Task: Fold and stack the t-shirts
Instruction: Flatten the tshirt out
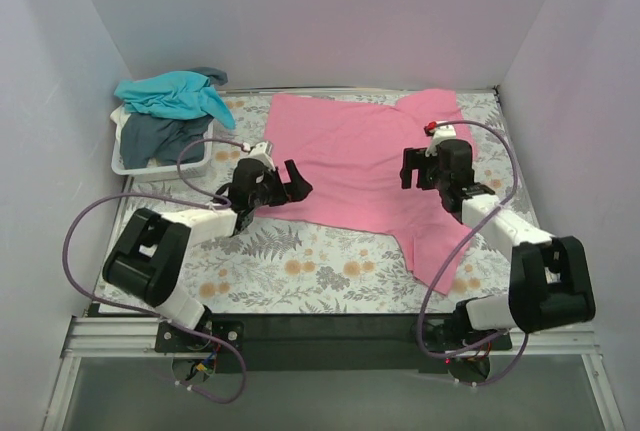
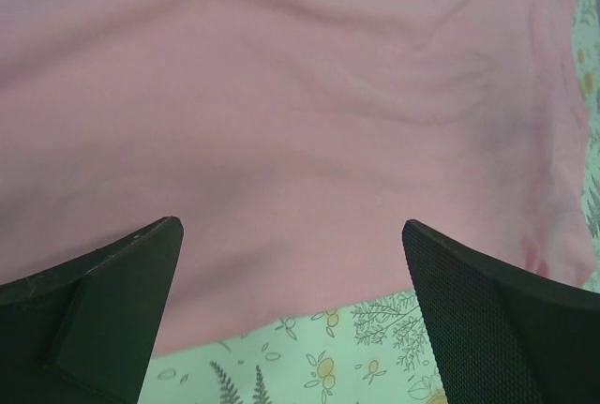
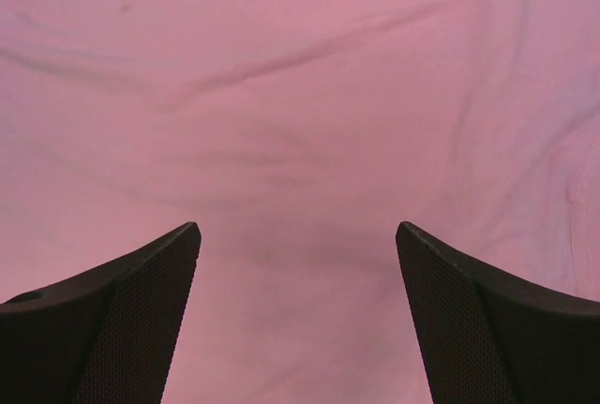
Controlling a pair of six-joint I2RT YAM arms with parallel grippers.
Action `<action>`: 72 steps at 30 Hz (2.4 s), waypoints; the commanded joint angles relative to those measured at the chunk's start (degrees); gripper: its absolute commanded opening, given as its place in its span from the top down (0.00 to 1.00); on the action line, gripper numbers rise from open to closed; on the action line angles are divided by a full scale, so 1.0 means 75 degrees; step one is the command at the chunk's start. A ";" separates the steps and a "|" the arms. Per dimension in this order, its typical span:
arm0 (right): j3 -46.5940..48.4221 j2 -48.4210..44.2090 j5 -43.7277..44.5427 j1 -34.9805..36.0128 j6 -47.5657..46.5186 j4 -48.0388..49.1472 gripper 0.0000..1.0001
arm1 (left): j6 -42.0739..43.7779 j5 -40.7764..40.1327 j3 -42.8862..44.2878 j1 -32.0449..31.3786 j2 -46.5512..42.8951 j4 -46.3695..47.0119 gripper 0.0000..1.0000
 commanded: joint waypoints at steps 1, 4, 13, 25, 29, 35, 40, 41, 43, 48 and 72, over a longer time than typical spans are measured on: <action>-0.0566 -0.1176 0.0547 0.0307 0.0370 0.0335 0.23 | -0.0788 -0.1575 -0.0713 -0.0066 -0.1022 -0.0124 0.02; -0.1187 -0.2055 0.0722 0.0460 0.0452 0.0160 0.23 | -0.1002 -0.2537 -0.1172 -0.0136 -0.1841 -0.0417 0.02; -0.1903 -0.3838 0.1074 0.0589 0.0956 -0.0625 0.23 | -0.1811 -0.4578 -0.1138 -0.0136 -0.2735 -0.2491 0.05; -0.1927 -0.4626 0.1274 0.0590 0.0933 -0.1376 0.23 | -0.2163 -0.4321 -0.1678 0.0121 -0.2887 -0.2960 0.22; -0.1939 -0.4567 0.1250 0.0601 0.0945 -0.1399 0.23 | -0.2151 -0.4170 -0.1853 0.0203 -0.2805 -0.2786 0.24; -0.1962 -0.4626 0.1297 0.0601 0.0933 -0.1399 0.23 | -0.2092 -0.3619 -0.1912 0.0601 -0.2326 -0.2013 0.32; -0.1962 -0.4720 0.1332 0.0601 0.0922 -0.1411 0.23 | -0.2057 -0.3466 -0.1889 0.0672 -0.2043 -0.1660 0.40; -0.1951 -0.4708 0.1332 0.0590 0.0922 -0.1423 0.23 | -0.2057 -0.3477 -0.1877 0.0672 -0.1962 -0.1625 0.43; -0.1950 -0.4743 0.1332 0.0601 0.0922 -0.1458 0.23 | -0.2046 -0.3489 -0.1888 0.0684 -0.1879 -0.1601 0.44; -0.1974 -0.4836 0.1379 0.0590 0.0910 -0.1552 0.23 | -0.2045 -0.3442 -0.1900 0.0672 -0.1668 -0.1426 0.57; -0.2384 -0.4545 0.1577 0.0742 0.1097 -0.2372 0.24 | -0.1671 -0.2903 -0.1127 0.1855 -0.1398 -0.0840 1.00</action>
